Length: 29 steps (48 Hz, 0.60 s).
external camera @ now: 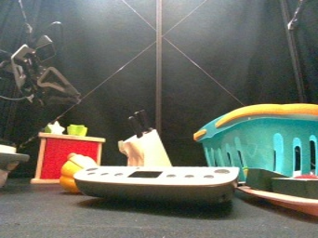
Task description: Grab eggshell on table
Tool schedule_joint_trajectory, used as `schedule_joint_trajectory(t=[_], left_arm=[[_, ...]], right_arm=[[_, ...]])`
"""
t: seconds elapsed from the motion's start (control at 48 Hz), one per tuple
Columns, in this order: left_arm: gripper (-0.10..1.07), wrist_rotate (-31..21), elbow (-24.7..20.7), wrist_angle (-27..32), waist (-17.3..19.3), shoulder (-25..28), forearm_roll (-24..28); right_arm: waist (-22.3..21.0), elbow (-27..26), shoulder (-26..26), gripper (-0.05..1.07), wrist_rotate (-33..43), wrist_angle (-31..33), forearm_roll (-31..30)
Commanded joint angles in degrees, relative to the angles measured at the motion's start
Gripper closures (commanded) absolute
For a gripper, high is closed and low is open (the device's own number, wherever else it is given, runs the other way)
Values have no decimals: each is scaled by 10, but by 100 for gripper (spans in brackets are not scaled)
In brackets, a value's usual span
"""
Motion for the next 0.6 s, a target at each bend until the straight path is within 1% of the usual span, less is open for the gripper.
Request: schedule_joint_trajectory(t=[0.0, 0.167, 0.333, 0.583], left_arm=[[30, 1, -11, -2, 0, 1, 1], [30, 1, -11, -2, 0, 1, 1], [30, 1, -10, -2, 0, 1, 1], [30, 1, -10, -3, 0, 1, 2]], right_arm=[[0, 4, -6, 25, -1, -18, 4], [-1, 25, -2, 25, 0, -36, 10], [-3, 41, 2, 25, -2, -70, 18], [-4, 47, 14, 27, -4, -98, 22]])
